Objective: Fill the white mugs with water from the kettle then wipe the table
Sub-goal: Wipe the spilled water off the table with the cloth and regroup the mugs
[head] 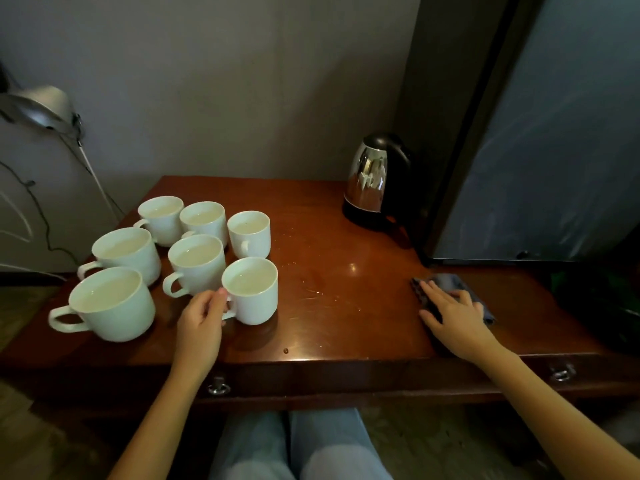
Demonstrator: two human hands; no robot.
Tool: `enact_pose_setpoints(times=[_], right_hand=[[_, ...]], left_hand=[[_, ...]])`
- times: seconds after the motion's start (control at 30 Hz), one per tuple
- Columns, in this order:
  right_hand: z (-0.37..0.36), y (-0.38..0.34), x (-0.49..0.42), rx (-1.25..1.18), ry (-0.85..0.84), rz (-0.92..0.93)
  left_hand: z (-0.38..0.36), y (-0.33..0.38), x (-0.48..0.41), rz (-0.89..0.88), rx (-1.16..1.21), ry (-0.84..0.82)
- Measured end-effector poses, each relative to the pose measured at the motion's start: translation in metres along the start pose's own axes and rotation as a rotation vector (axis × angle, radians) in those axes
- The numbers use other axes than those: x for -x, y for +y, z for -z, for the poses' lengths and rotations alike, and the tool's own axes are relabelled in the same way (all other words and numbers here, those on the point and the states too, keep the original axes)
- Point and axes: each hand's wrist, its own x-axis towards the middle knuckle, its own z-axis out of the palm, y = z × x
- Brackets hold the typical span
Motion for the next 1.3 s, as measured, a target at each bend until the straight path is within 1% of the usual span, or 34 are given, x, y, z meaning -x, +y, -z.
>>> enact_pose_setpoints(times=[0.07, 0.13, 0.2, 0.27, 0.3, 0.33, 0.4, 0.43, 0.53, 0.6, 0.63, 0.67, 0.73, 0.77, 0.8, 0.83, 0.9, 0.97, 1.03, 1.1, 1.17, 1.23, 1.3], right_hand=[[-0.004, -0.006, 0.005, -0.025, 0.038, 0.076], [-0.009, -0.01, 0.005, -0.096, 0.153, 0.125], [-0.012, -0.013, 0.002, -0.171, 0.248, 0.115], [-0.012, -0.017, -0.002, -0.249, 0.282, 0.106], [-0.009, -0.021, -0.003, -0.345, 0.28, 0.089], [-0.004, -0.026, -0.002, -0.506, 0.27, 0.046], [0.005, -0.037, -0.003, -0.936, 0.248, -0.081], [0.009, -0.043, -0.004, -1.131, 0.243, -0.141], [0.022, -0.056, -0.016, -1.543, 0.222, -0.248], [0.033, -0.067, -0.028, -1.736, 0.189, -0.293], [0.039, -0.074, -0.035, -1.791, 0.176, -0.296], [0.046, -0.083, -0.043, -1.828, 0.159, -0.282], [0.063, -0.103, -0.059, -1.858, 0.101, -0.197], [0.071, -0.115, -0.068, -1.857, 0.071, -0.145], [0.081, -0.128, -0.077, -1.861, 0.039, -0.088], [0.089, -0.14, -0.088, -1.879, -0.001, -0.038], [0.103, -0.163, -0.111, -1.963, -0.114, 0.057], [0.115, -0.187, -0.132, -2.054, -0.226, 0.119], [0.122, -0.211, -0.152, -2.084, -0.307, 0.182], [0.127, -0.234, -0.172, -2.043, -0.32, 0.236], [0.126, -0.247, -0.197, -1.995, -0.299, 0.258], [0.121, -0.249, -0.223, -1.919, -0.255, 0.235], [0.11, -0.242, -0.246, -1.807, -0.17, 0.15]], left_hand=[[0.001, -0.001, -0.002, 0.022, 0.046, -0.022], [0.002, -0.004, -0.004, 0.03, 0.071, -0.048], [0.003, -0.005, -0.003, 0.067, 0.161, -0.081], [0.002, -0.003, -0.003, 0.102, 0.258, -0.105], [0.003, -0.002, -0.003, 0.11, 0.273, -0.115], [0.003, -0.002, -0.003, 0.112, 0.276, -0.122], [0.003, -0.002, -0.003, 0.11, 0.241, -0.111], [0.003, -0.001, -0.002, 0.102, 0.186, -0.089], [0.007, 0.006, 0.005, 0.044, -0.093, -0.042], [0.012, 0.017, 0.01, -0.007, -0.31, -0.006], [0.015, 0.025, 0.013, -0.025, -0.386, 0.004], [0.017, 0.035, 0.016, -0.063, -0.457, 0.018], [0.024, 0.063, 0.017, -0.224, -0.553, 0.062], [0.027, 0.077, 0.012, -0.296, -0.55, 0.048], [0.028, 0.094, 0.006, -0.332, -0.495, -0.004], [0.026, 0.11, -0.007, -0.314, -0.382, -0.091], [0.015, 0.135, -0.045, -0.169, -0.094, -0.281], [-0.003, 0.145, -0.098, 0.051, 0.135, -0.392], [-0.026, 0.147, -0.147, 0.289, 0.272, -0.475], [-0.047, 0.144, -0.186, 0.406, 0.406, -0.558], [-0.063, 0.14, -0.219, 0.429, 0.504, -0.521], [-0.073, 0.136, -0.251, 0.415, 0.545, -0.44], [-0.079, 0.131, -0.283, 0.356, 0.475, -0.295]])
